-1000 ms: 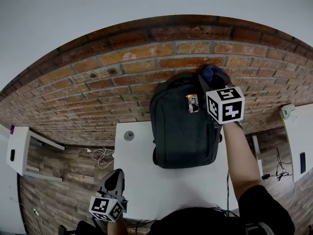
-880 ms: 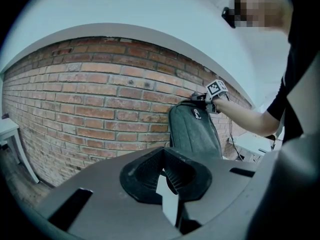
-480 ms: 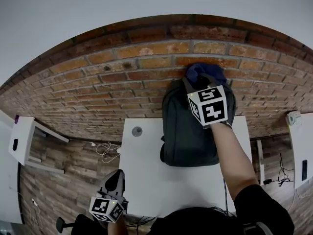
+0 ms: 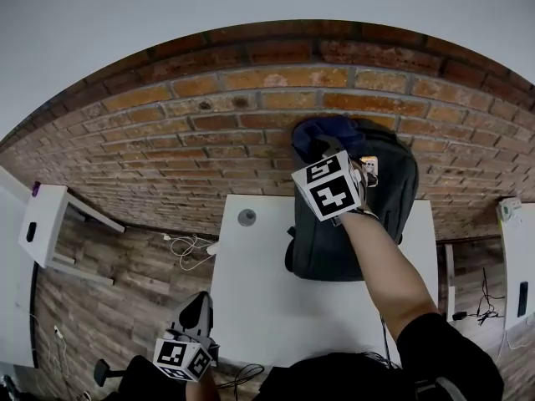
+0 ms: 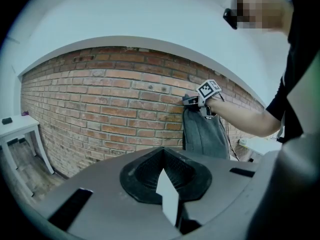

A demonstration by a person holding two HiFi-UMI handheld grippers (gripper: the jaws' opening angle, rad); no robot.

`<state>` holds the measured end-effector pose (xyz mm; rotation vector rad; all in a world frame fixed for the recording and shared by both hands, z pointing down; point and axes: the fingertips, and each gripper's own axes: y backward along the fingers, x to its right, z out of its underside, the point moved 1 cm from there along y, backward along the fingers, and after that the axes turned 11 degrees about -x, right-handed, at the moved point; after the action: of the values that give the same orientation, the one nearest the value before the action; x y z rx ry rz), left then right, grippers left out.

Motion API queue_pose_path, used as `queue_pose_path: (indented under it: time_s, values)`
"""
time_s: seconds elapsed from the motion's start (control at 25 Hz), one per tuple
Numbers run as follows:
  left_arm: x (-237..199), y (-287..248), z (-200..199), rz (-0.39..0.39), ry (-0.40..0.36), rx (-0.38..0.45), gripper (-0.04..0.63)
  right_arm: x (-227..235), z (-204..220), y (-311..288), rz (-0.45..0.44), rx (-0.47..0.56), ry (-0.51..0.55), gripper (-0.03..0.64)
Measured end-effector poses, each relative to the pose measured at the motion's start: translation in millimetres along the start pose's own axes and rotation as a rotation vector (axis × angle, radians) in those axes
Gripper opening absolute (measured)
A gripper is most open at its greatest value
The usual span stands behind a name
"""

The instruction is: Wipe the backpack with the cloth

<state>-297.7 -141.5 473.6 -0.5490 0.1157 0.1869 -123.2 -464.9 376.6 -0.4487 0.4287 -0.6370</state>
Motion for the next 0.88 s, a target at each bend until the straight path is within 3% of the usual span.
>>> queue_pose_path:
  time_s: [0.28, 0.44, 0.88]
  values:
    - [-2.1, -2.3, 8.9, 0.008, 0.038, 0.006, -0.003, -36.1, 0.4, -8.9, 0.003, -0.046, 0.143, 0.104]
    - [0.9, -7.6, 4.7, 0.024, 0.03, 0.013, -0.003, -28.3, 3.0, -8.0, 0.069, -0.045, 0.176, 0.104]
    - [15.8, -25.3, -9.1, 0.065, 0.001, 0.016, -0.003, 45.6, 3.3, 24.2, 0.209, 0.014, 0.075, 0.104]
